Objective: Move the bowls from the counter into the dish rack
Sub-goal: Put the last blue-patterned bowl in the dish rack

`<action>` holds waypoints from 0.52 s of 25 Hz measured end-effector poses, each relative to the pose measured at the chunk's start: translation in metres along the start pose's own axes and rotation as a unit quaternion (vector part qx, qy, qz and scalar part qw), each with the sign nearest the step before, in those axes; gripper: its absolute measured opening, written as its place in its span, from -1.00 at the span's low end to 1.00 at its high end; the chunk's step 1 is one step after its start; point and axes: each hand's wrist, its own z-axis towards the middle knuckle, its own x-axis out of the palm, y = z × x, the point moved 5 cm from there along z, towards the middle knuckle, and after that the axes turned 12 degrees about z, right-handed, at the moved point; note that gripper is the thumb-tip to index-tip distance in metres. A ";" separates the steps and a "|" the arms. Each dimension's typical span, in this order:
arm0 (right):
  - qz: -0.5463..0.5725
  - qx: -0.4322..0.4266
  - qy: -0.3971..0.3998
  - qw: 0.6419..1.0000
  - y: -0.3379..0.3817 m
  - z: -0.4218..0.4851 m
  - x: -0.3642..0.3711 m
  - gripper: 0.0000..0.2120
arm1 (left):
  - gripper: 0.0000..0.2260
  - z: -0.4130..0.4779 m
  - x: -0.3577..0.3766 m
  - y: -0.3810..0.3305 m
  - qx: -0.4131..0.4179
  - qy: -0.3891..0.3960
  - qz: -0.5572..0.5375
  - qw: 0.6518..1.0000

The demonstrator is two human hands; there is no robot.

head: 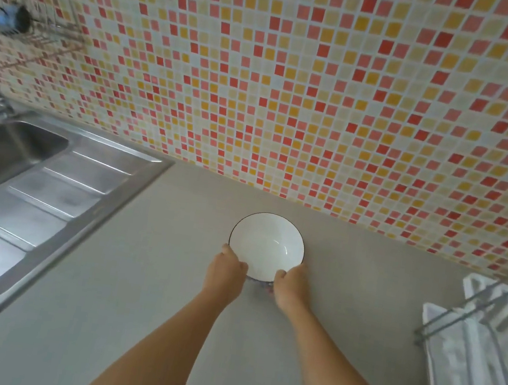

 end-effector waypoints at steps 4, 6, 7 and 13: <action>-0.004 -0.073 -0.012 0.997 0.026 -0.051 -0.033 -0.63 | -0.68 -0.009 -0.028 -0.003 0.025 -0.034 0.015 0.999; -0.011 -0.116 -0.027 0.993 0.048 -0.068 -0.052 -0.53 | -0.58 -0.017 -0.054 -0.019 0.055 -0.064 -0.011 0.996; -0.012 -0.140 -0.037 0.989 0.062 -0.075 -0.063 -0.51 | -0.55 -0.022 -0.068 -0.030 0.077 -0.078 -0.026 0.994; 0.060 -0.307 -0.106 0.944 0.157 -0.146 -0.139 -0.59 | -0.68 -0.097 -0.156 -0.098 0.142 -0.152 -0.285 0.936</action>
